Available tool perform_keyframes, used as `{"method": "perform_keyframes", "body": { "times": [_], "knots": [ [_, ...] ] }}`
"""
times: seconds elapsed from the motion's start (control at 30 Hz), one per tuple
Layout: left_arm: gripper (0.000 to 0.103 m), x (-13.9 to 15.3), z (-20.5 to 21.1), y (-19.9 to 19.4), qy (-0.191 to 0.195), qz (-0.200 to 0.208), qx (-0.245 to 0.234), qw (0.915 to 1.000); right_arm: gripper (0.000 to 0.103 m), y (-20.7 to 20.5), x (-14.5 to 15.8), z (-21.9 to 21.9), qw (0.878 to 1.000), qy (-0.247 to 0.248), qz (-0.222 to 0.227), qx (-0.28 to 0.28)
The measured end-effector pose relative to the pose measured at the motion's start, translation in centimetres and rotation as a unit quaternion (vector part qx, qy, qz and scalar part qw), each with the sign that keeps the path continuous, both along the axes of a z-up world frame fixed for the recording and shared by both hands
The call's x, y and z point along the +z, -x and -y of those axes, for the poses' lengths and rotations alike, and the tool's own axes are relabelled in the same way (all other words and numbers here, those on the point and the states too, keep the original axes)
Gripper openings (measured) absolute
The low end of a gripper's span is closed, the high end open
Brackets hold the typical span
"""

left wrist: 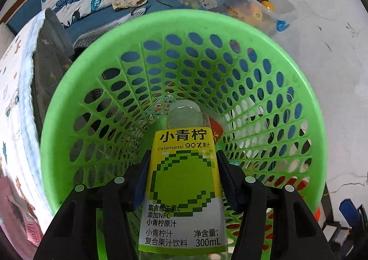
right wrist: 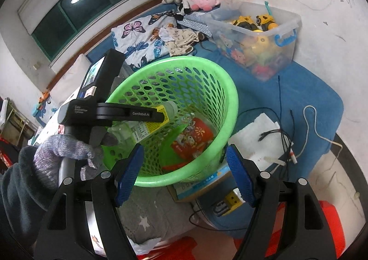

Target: Collect trash

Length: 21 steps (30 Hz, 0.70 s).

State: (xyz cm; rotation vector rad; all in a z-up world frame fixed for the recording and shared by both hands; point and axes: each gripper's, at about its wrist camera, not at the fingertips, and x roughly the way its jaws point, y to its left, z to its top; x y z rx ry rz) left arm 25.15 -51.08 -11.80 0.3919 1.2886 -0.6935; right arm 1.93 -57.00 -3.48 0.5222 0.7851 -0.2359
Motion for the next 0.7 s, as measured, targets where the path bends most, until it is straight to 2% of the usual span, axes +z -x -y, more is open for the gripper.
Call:
{"method": "perform_keyframes", "body": {
  "times": [0.13, 0.23, 0.33, 0.4, 0.7],
  "knots": [
    [0.054, -0.4, -0.1, -0.2, 0.004, -0.006, 0.002, 1.0, 0.074, 0.3, -0.3, 0.2, 1.0, -0.004, -0.001, -0.003],
    [0.064, 0.3, -0.3, -0.2, 0.014, 0.014, -0.003, 0.9998, 0.074, 0.5, -0.3, 0.3, 1.0, -0.006, -0.002, -0.007],
    [0.065, 1.3, -1.0, 0.0, 0.025, 0.02, -0.002, 0.9995, 0.074, 0.7, 0.0, 0.1, 1.0, -0.004, 0.0, -0.007],
    [0.065, 2.3, -1.8, 0.2, 0.041, 0.021, -0.001, 0.999, 0.074, 0.7, 0.5, -0.2, 1.0, 0.004, 0.001, -0.005],
    [0.065, 9.9, -9.0, 2.5, 0.111, 0.083, 0.006, 0.9903, 0.074, 0.1, 2.6, -3.9, 0.999, 0.024, 0.023, 0.04]
  ]
}}
